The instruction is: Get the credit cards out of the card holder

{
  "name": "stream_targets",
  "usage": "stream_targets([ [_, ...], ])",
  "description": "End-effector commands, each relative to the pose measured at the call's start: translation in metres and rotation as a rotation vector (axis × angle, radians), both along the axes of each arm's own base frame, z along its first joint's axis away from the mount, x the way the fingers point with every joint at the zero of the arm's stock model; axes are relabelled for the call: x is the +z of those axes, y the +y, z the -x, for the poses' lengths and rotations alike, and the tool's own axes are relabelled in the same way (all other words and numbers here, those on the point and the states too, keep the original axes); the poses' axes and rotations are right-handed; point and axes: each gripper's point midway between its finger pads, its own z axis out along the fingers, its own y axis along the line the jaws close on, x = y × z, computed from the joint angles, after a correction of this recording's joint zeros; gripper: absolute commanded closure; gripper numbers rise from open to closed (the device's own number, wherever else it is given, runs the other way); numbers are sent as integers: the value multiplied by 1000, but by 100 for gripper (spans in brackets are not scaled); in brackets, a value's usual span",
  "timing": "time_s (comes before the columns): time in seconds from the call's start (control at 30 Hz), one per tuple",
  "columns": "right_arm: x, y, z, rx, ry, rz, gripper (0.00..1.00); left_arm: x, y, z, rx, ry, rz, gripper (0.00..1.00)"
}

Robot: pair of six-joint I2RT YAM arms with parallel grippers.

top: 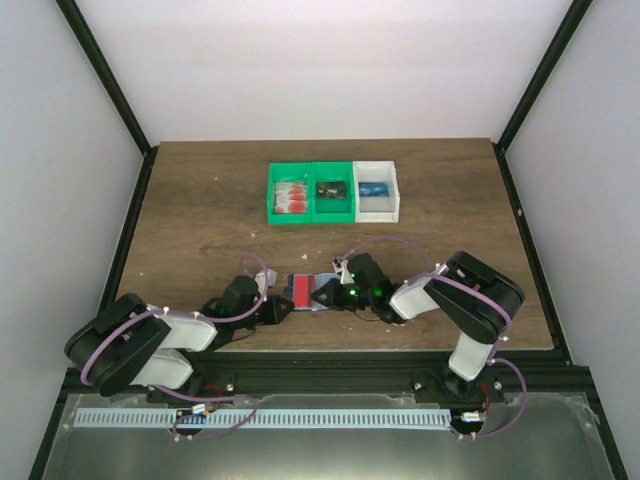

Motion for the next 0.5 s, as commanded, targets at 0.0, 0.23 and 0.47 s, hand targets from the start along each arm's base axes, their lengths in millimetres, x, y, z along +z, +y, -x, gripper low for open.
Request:
stream_targets([
  [0.0, 9, 2, 2, 15, -30, -27, 99, -13, 5, 9, -7, 37, -38, 100],
  [0.23, 5, -9, 2, 29, -26, -30, 100, -21, 9, 8, 11, 58, -71, 100],
  [0.47, 7, -13, 2, 41, -30, -46, 97, -25, 12, 9, 22, 68, -85, 100],
])
